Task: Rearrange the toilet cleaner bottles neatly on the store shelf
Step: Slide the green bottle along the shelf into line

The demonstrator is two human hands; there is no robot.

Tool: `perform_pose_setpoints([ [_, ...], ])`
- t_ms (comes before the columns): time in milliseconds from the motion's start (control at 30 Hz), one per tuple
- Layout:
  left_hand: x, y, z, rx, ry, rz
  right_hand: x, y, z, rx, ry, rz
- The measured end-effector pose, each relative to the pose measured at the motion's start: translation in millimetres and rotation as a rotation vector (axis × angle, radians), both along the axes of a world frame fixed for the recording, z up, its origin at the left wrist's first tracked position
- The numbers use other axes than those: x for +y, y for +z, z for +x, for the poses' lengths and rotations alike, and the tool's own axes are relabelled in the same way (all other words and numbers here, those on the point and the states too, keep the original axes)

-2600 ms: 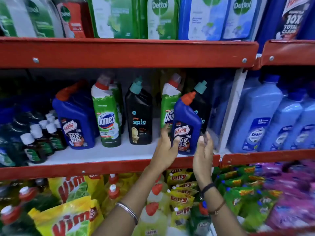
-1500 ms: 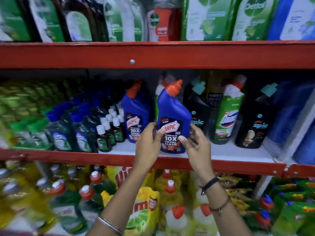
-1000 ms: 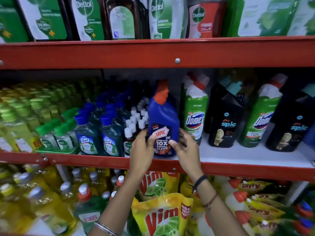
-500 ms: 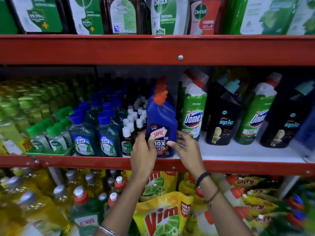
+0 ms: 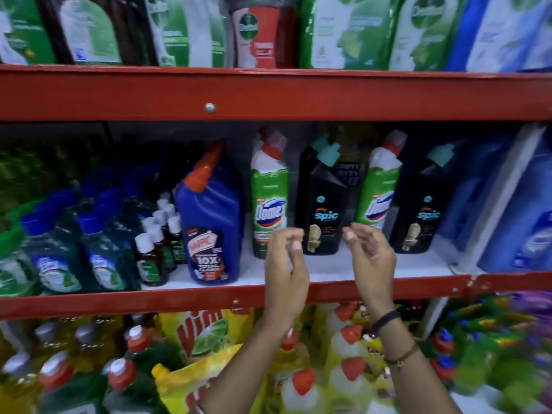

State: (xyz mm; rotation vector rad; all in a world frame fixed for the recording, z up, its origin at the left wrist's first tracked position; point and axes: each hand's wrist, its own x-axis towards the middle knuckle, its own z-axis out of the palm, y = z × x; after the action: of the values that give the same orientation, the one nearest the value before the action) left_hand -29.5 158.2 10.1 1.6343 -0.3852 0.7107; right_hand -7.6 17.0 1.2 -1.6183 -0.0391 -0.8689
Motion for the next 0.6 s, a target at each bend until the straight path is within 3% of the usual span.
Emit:
perform_pose_setpoints([
  [100,-45.7,-4.4,14.5,0.110,-0.148,0.054,-46.8,2.2,6.2,0.023,-0.058,0.002],
  [233,-98.0,-2.3,32.0,0.277,-0.353,0.218,-80.8,9.8,14.8,0.123,0.065,0.031],
  [333,-123.6,-2.5,51.0,0.308,-0.316,0.342,-87.9,11.8,27.4,0.226,0.178,-0.006],
  [433,-141.2,-0.3,66.4,0.356,-0.218,0.287,-96.3,7.8,47.2,0.287,0.259,0.032],
  [600,-148.7,3.1,73.2,0.405,-0.236,0.086,-103.6,4.9,65.9,0.328,0.312,0.051],
])
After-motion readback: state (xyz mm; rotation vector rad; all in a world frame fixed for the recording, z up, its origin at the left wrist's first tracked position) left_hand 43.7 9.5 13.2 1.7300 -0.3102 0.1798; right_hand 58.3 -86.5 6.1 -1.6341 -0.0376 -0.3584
